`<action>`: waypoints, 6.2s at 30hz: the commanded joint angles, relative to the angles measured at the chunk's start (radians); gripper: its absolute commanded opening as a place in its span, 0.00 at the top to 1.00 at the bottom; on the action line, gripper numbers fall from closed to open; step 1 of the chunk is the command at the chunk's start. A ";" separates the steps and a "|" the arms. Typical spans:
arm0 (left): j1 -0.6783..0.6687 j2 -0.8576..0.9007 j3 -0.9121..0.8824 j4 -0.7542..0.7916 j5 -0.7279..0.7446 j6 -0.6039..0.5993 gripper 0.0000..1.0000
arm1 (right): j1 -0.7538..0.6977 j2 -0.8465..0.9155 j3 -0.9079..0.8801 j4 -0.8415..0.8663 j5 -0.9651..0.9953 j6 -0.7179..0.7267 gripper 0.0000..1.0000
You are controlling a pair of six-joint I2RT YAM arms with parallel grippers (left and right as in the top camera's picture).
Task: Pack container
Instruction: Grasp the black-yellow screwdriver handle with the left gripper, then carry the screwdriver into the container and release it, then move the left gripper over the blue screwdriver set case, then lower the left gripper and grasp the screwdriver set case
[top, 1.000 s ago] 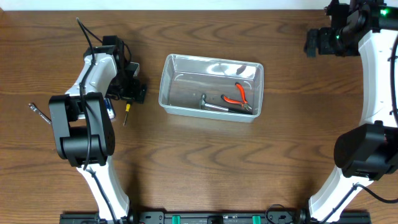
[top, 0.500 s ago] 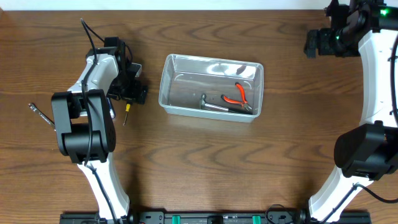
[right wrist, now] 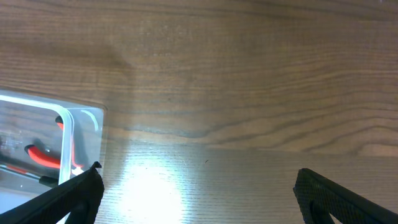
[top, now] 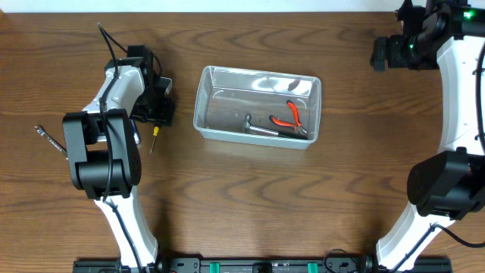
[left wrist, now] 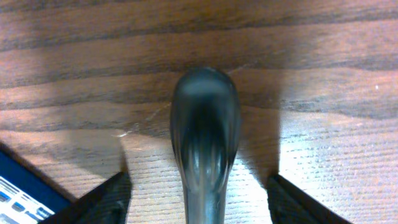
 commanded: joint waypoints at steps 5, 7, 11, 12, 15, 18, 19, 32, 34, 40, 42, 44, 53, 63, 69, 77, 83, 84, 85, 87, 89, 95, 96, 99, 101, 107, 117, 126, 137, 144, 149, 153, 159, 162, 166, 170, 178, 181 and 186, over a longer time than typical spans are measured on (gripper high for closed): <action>-0.002 0.032 -0.005 -0.003 -0.004 -0.049 0.51 | -0.010 0.004 0.002 -0.004 -0.008 -0.012 0.01; -0.002 0.032 -0.005 -0.004 -0.004 -0.049 0.64 | -0.010 0.004 0.002 -0.004 -0.008 -0.012 0.01; -0.002 0.032 -0.005 -0.007 -0.004 -0.049 0.72 | -0.010 0.004 0.002 -0.005 -0.007 -0.012 0.01; -0.002 0.032 -0.005 -0.007 -0.004 -0.049 0.72 | -0.010 0.004 0.002 -0.004 -0.008 -0.012 0.01; -0.002 0.032 -0.005 -0.007 -0.004 -0.049 0.73 | -0.010 0.004 0.002 -0.004 -0.007 -0.013 0.01; -0.002 0.032 -0.005 -0.007 -0.004 -0.049 0.77 | -0.010 0.004 0.002 -0.004 -0.007 -0.012 0.01; -0.002 0.032 -0.005 -0.007 -0.004 -0.049 0.79 | -0.010 0.004 0.002 -0.004 -0.007 -0.012 0.01; -0.002 0.020 -0.004 -0.015 -0.060 -0.062 0.94 | -0.010 0.004 0.002 -0.005 -0.008 -0.012 0.01; -0.002 0.004 0.003 -0.026 -0.105 -0.097 0.94 | -0.010 0.004 0.002 -0.005 -0.008 -0.012 0.01; -0.009 -0.116 0.149 -0.175 -0.127 -0.144 0.94 | -0.010 0.004 0.002 -0.004 -0.008 -0.011 0.01; -0.025 -0.176 0.225 -0.233 -0.113 -0.141 0.94 | -0.010 0.004 0.002 -0.004 -0.008 -0.011 0.01; -0.059 -0.240 0.291 -0.260 -0.113 -0.103 0.94 | -0.010 0.004 0.002 -0.004 -0.008 -0.011 0.01; -0.406 -0.424 0.343 -0.214 0.024 0.407 0.94 | -0.008 0.004 0.002 -0.004 -0.008 -0.011 0.01; -0.601 -0.254 0.313 -0.195 0.124 0.578 0.94 | -0.008 0.004 0.002 -0.005 -0.008 -0.011 0.01; -0.602 -0.089 0.313 -0.194 0.124 0.581 0.94 | -0.008 0.004 0.002 -0.005 -0.008 -0.012 0.01; -0.602 0.057 0.313 -0.190 0.123 0.581 0.94 | -0.008 0.004 0.002 -0.016 -0.008 -0.012 0.01; -0.602 0.064 0.313 -0.191 0.117 0.573 0.36 | -0.008 0.004 0.002 -0.024 -0.008 -0.012 0.01; -0.602 0.061 0.314 -0.188 0.107 0.573 0.34 | -0.008 0.004 0.002 -0.024 -0.008 -0.012 0.01; -0.602 0.057 0.315 -0.187 0.092 0.573 0.33 | -0.008 0.004 0.002 -0.025 -0.008 -0.012 0.01; -0.602 0.047 0.316 -0.183 0.034 0.573 0.33 | -0.008 0.004 0.002 -0.026 -0.009 -0.018 0.01; -0.602 0.029 0.325 -0.185 -0.039 0.553 0.32 | -0.008 0.004 0.002 -0.027 -0.008 -0.023 0.01; -0.595 -0.119 0.369 -0.191 -0.175 0.444 0.01 | -0.008 0.004 0.002 -0.032 -0.008 -0.037 0.01; -0.591 -0.155 0.369 -0.182 -0.192 0.425 0.02 | -0.008 0.004 0.002 -0.034 -0.008 -0.039 0.01; -0.550 -0.278 0.369 -0.156 -0.242 0.292 0.02 | -0.008 0.004 0.002 -0.042 -0.008 -0.067 0.01; -0.492 -0.352 0.369 -0.150 -0.286 0.154 0.02 | -0.008 0.004 0.002 -0.052 -0.008 -0.076 0.01; -0.156 -0.496 0.369 -0.200 -0.311 -0.352 0.02 | -0.008 0.004 0.002 -0.053 -0.008 -0.082 0.01; 0.222 -0.447 0.299 -0.241 -0.116 -0.581 0.02 | -0.008 0.004 0.002 -0.048 -0.008 -0.082 0.01; 0.246 -0.335 0.229 -0.260 -0.093 -0.581 0.02 | -0.008 0.004 0.002 -0.047 -0.008 -0.082 0.01; 0.246 -0.324 0.229 -0.260 -0.092 -0.581 0.02 | -0.008 0.004 0.002 -0.047 -0.008 -0.083 0.01; 0.208 -0.296 0.226 -0.269 -0.086 -0.581 0.02 | -0.008 0.004 0.002 -0.047 -0.008 -0.082 0.01; 0.159 -0.241 0.226 -0.274 -0.086 -0.587 0.02 | -0.008 0.004 0.002 -0.050 -0.008 -0.082 0.01; 0.149 -0.175 0.226 -0.276 -0.085 -0.637 0.02 | -0.008 0.004 0.002 -0.050 -0.008 -0.082 0.01; 0.151 -0.069 0.226 -0.277 -0.032 -0.621 0.02 | -0.008 0.004 0.002 -0.063 -0.008 -0.082 0.01; 0.151 -0.026 0.226 -0.277 -0.030 -0.609 0.02 | -0.008 0.004 0.002 -0.064 -0.008 -0.082 0.01; 0.152 0.008 0.226 -0.273 -0.031 -0.560 0.02 | -0.008 0.004 0.002 -0.068 -0.008 -0.083 0.01; 0.171 0.012 0.226 -0.270 -0.037 -0.557 0.02 | -0.008 0.004 0.002 -0.074 -0.008 -0.082 0.01; 0.244 0.012 0.226 -0.282 -0.017 -0.486 0.02 | -0.008 0.004 0.002 -0.076 -0.008 -0.082 0.01; 0.256 0.012 0.226 -0.274 0.050 -0.422 0.02 | -0.008 0.004 0.002 -0.075 -0.008 -0.082 0.01; 0.250 0.012 0.226 -0.253 0.056 -0.400 0.02 | -0.008 0.004 0.002 -0.075 -0.008 -0.082 0.01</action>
